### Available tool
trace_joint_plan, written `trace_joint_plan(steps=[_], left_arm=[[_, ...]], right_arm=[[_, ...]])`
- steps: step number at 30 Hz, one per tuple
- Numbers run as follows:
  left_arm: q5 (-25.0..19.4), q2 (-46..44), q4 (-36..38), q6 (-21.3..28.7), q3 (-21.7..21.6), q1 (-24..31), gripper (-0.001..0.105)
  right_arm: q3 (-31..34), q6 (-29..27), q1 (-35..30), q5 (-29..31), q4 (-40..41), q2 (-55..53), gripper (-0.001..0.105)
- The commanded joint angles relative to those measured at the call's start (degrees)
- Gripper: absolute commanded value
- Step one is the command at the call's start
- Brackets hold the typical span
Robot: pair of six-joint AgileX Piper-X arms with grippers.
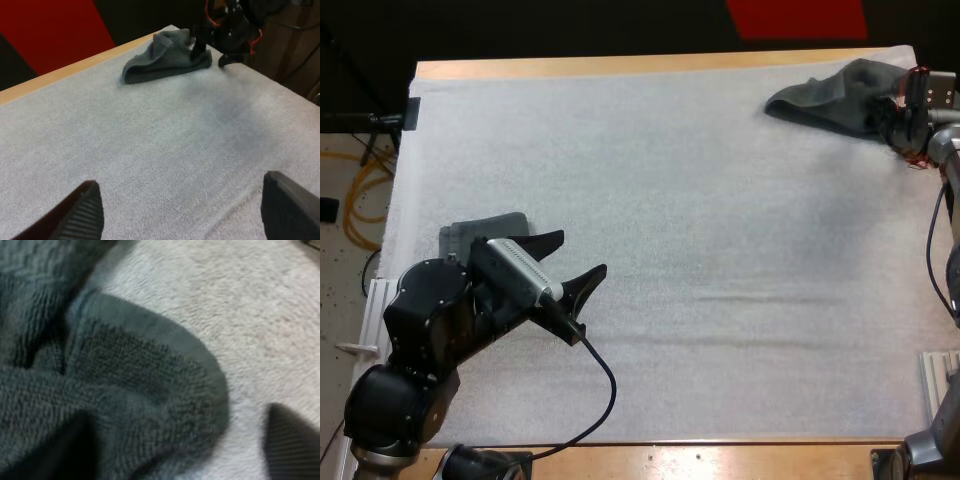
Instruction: Pick towel from pile fold and stack
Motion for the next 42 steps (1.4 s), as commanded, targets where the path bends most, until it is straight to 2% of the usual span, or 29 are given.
trace_joint_plan(steps=[1,2,4,5,11,21,30,35,42], left_arm=[[0.33,-0.03,-0.98,-0.60,-0.29,-0.10,0.065],[0.22,-0.03,-0.98,-0.60,-0.29,-0.10,0.065],[0.11,-0.03,-0.98,-0.60,-0.29,-0.10,0.065],[0.11,-0.03,-0.98,-0.60,-0.29,-0.10,0.065],[-0.04,-0.03,-0.98,-0.60,-0.29,-0.10,0.065],[-0.04,-0.03,-0.98,-0.60,-0.29,-0.10,0.065],[-0.04,-0.03,-0.98,-0.60,-0.29,-0.10,0.065],[-0.04,-0.03,-0.98,-0.60,-0.29,-0.10,0.065],[-0.04,-0.03,-0.98,-0.60,-0.29,-0.10,0.065]], right_arm=[[-0.57,1.94,-0.02,-0.70,0.43,0.05,0.033],[-0.57,2.00,-0.02,-1.19,0.01,0.05,0.027],[-0.75,1.77,-0.02,-3.42,-1.47,0.05,0.005],[-0.86,1.77,-0.02,-4.26,-1.77,0.05,0.001],[-1.01,0.86,-0.02,-7.81,-2.50,-1.50,0.000],[-1.01,-13.56,1.58,-10.90,-2.36,-9.17,0.000],[-1.01,-16.87,1.63,-10.76,-2.64,-15.53,0.000],[-1.01,-22.84,3.50,-10.82,-1.26,-20.69,0.000],[-1.01,-33.27,8.70,-5.84,4.13,-31.18,0.000]])
